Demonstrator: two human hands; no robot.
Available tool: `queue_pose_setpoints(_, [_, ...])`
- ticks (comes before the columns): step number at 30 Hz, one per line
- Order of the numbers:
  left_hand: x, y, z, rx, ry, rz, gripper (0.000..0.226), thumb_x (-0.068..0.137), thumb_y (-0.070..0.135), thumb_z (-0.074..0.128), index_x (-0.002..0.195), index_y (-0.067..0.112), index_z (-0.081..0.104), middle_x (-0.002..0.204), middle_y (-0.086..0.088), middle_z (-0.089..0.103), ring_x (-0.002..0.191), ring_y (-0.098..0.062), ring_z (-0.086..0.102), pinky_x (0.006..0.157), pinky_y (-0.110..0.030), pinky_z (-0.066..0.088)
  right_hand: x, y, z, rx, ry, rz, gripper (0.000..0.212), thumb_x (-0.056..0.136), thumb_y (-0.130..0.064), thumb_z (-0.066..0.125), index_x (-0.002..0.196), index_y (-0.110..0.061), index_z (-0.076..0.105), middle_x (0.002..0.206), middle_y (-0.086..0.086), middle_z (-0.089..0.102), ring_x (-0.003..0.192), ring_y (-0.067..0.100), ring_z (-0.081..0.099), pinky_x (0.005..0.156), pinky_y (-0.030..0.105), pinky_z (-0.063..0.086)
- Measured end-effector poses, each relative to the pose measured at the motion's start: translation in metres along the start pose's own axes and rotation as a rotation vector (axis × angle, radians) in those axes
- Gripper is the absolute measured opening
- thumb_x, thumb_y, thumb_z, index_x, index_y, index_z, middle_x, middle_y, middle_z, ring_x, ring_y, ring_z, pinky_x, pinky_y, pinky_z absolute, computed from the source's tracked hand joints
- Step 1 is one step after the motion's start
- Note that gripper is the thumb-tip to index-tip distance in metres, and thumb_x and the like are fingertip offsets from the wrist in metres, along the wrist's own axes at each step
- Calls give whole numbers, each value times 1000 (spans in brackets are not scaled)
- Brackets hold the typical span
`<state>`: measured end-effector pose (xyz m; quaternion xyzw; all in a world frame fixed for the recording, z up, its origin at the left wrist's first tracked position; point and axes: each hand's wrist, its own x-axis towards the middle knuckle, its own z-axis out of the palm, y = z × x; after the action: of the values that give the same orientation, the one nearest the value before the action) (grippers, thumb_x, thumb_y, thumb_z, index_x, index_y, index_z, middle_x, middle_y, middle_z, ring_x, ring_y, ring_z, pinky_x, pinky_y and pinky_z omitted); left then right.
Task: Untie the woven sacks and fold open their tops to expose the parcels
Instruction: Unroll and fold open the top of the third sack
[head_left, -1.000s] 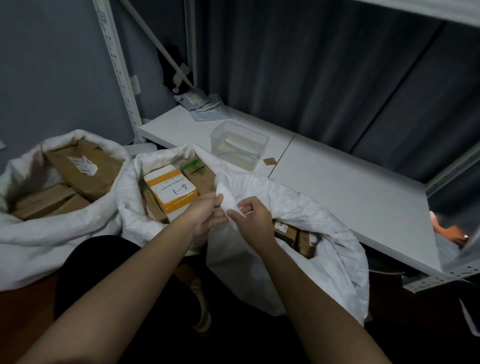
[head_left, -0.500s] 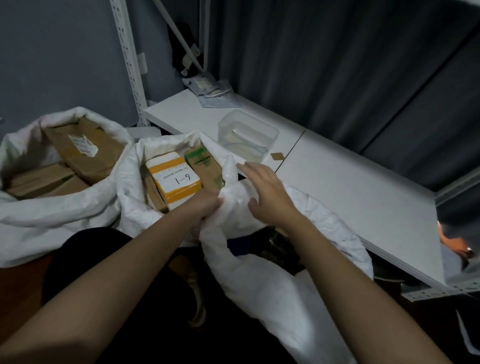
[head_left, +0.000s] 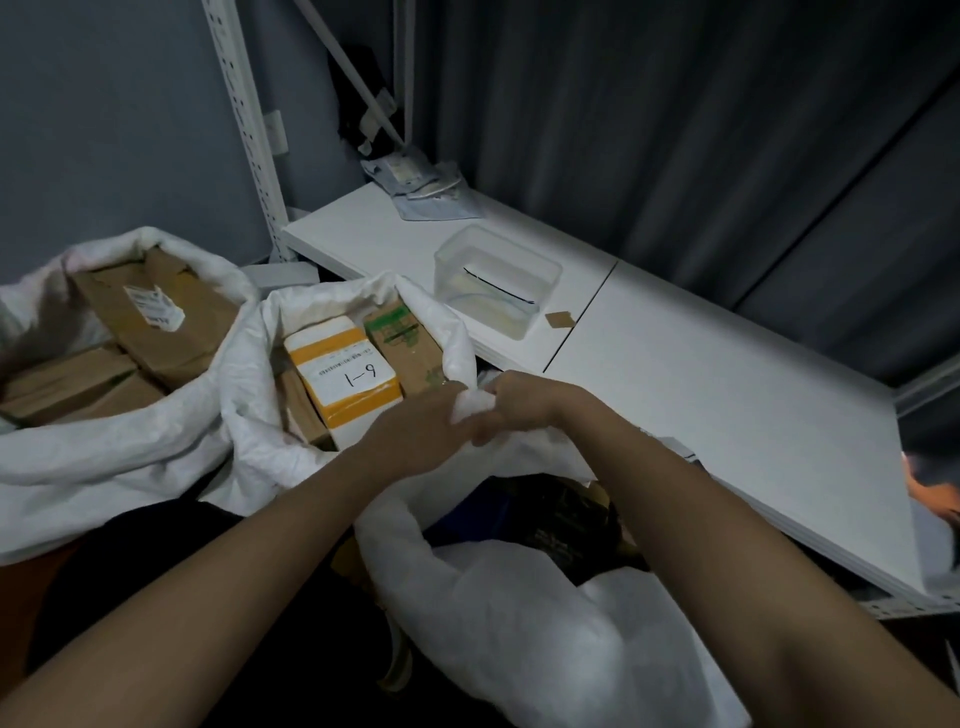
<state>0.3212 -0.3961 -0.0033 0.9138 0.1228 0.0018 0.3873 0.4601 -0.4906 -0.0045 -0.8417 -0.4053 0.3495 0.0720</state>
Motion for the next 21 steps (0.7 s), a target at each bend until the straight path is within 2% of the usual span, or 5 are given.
queue_pose_setpoints(3, [12, -13, -9, -5, -132, -110, 32, 99, 33, 46, 101, 6, 62, 97, -7, 61, 91, -21, 56, 73, -22, 37, -18, 5, -18, 144, -35, -104, 39, 75, -29, 79, 109, -21, 63, 110, -1, 62, 97, 15, 59, 83, 28, 47])
queue_pose_setpoints(7, [14, -35, -35, -539, -226, -430, 28, 100, 30, 45, 98, 11, 65, 108, -8, 67, 99, -21, 60, 89, -29, 42, -42, 44, -13, -14, -63, 21, 45, 71, -46, 79, 109, -34, 59, 110, -10, 60, 99, 11, 56, 83, 24, 44])
queue_pose_setpoints(12, [25, -5, -4, 311, -227, -209, 66, 91, 64, 35, 141, 22, 37, 145, -7, 40, 131, -26, 39, 104, -35, 30, -38, 51, 11, 322, -48, 123, 39, 81, -28, 73, 114, -10, 63, 99, 2, 60, 93, 18, 56, 70, 24, 45])
queue_pose_setpoints(17, [37, -6, 15, -95, -195, -140, 37, 101, 35, 37, 117, 8, 56, 124, -5, 56, 112, -17, 50, 82, -20, 31, -52, 73, -6, 339, -10, 28, 49, 77, -43, 76, 120, -33, 56, 113, -6, 61, 106, 12, 57, 89, 23, 45])
queue_pose_setpoints(21, [65, -28, 9, 91, -152, -416, 57, 100, 49, 26, 140, 12, 44, 144, -12, 43, 128, -28, 43, 105, -35, 31, -74, 124, 22, 95, 168, 45, 34, 82, -52, 66, 101, -23, 65, 100, -5, 66, 98, 14, 60, 83, 28, 45])
